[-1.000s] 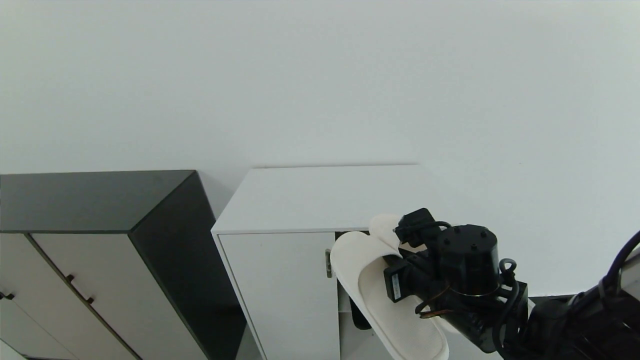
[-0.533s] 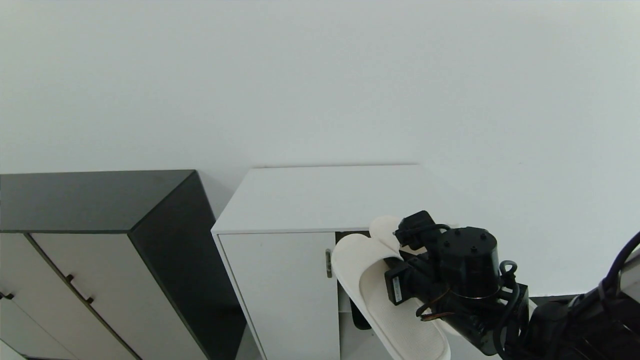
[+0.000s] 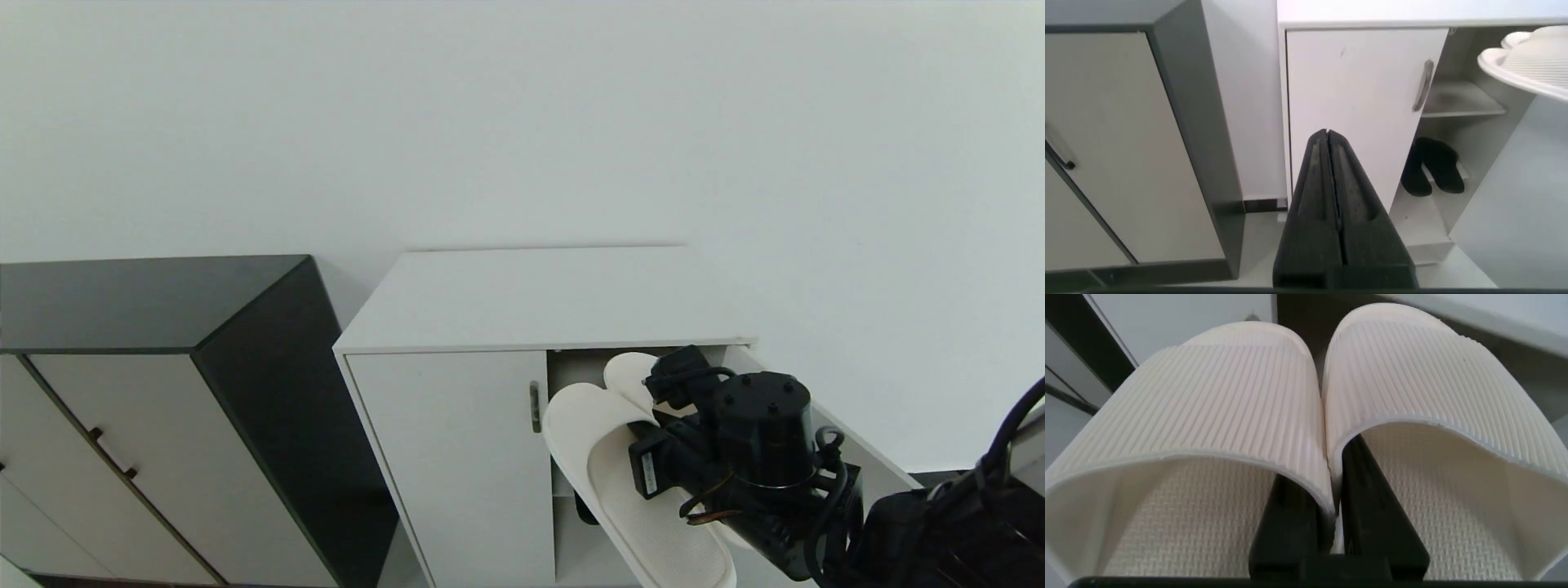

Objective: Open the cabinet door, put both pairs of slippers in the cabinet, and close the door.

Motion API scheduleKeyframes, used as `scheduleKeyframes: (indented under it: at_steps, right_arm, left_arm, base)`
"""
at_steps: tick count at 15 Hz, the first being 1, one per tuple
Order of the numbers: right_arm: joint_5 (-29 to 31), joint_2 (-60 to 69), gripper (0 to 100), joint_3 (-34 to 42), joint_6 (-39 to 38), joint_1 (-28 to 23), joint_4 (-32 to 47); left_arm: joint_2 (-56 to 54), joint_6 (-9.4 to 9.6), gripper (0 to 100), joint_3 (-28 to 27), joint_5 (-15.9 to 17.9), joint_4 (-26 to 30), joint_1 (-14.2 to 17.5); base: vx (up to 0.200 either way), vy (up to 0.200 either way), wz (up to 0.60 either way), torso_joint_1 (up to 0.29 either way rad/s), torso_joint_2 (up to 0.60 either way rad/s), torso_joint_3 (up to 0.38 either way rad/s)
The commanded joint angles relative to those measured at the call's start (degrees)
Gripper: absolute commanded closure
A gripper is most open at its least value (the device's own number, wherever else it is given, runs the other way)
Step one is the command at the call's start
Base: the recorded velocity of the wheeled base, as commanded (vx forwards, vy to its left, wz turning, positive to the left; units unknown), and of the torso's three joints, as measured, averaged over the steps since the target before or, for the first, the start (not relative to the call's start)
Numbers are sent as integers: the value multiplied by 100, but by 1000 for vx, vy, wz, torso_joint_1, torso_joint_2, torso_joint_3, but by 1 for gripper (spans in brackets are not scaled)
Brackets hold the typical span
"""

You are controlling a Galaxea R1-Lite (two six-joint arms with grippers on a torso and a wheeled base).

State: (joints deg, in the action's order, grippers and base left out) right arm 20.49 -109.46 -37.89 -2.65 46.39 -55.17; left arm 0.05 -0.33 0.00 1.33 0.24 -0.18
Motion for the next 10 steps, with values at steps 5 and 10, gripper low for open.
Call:
scheduleKeyframes:
  at_steps: [5,10]
  right_arm:
    - [7,-137,100,-8,-8,2,-11]
    - [7,-137,100,1,-8,2,-11]
  left_arm:
    - [4,-2,100,0,-1,2,1]
    - [4,-2,100,0,-1,2,1]
  base:
    - [0,0,0,-231,550,320]
    - [0,0,0,-201,518,318]
